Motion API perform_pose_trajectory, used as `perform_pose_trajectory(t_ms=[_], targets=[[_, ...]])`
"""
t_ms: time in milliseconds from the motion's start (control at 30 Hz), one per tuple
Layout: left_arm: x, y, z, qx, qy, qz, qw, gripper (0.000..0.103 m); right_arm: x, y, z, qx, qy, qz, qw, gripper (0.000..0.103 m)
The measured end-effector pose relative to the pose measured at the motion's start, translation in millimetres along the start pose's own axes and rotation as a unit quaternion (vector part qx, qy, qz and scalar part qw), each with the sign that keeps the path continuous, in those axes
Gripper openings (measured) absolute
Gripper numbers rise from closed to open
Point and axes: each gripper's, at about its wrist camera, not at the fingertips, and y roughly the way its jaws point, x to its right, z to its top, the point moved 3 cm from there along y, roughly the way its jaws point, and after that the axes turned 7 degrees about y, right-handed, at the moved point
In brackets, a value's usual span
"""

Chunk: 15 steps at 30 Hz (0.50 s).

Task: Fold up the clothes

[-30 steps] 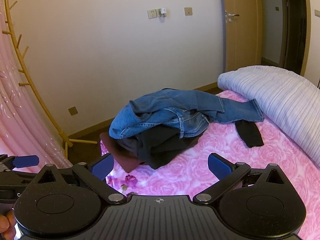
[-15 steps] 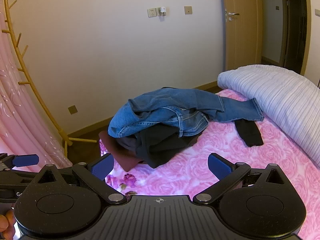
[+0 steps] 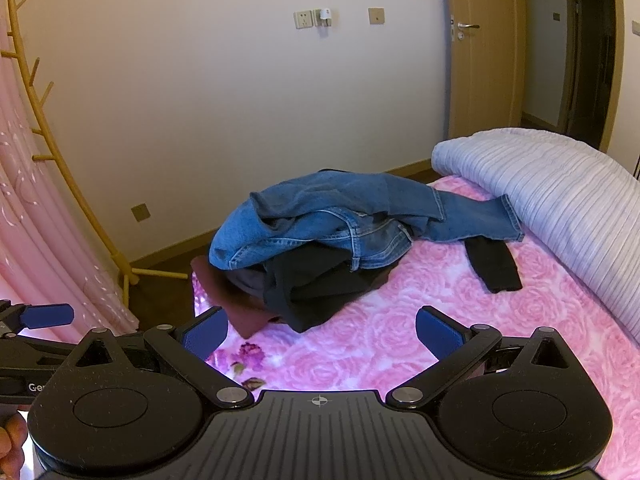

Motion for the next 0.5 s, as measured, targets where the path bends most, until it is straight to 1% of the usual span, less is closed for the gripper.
perform_pose_trajectory(t_ms=[133, 200, 367, 500], targets=[[-8.2, 5.9, 6.1, 0.008, 0.005, -0.007, 0.9999, 0.099, 2.8, -0.3, 1.8, 0.004, -0.006, 0.002, 1.0, 0.103], [-11.6, 10.3, 8.1, 0.015, 0.016, -0.006, 0.9998, 0.099, 3.7, -1.1, 2.5, 0.012, -0.018, 0.007, 1.0, 0.103], [-23.7, 34.8, 15.3, 0.023, 0.064, 0.006, 0.9977, 0.099, 4.7, 6.6, 3.7, 0.02, -0.07, 0.005, 0.997, 0.103], [-37.9, 69.3, 24.5, 0.037, 0.108, 0.008, 0.9934, 0.098, 3.1, 29.6, 5.7, 0.017, -0.122, 0.01, 0.992, 0.103]])
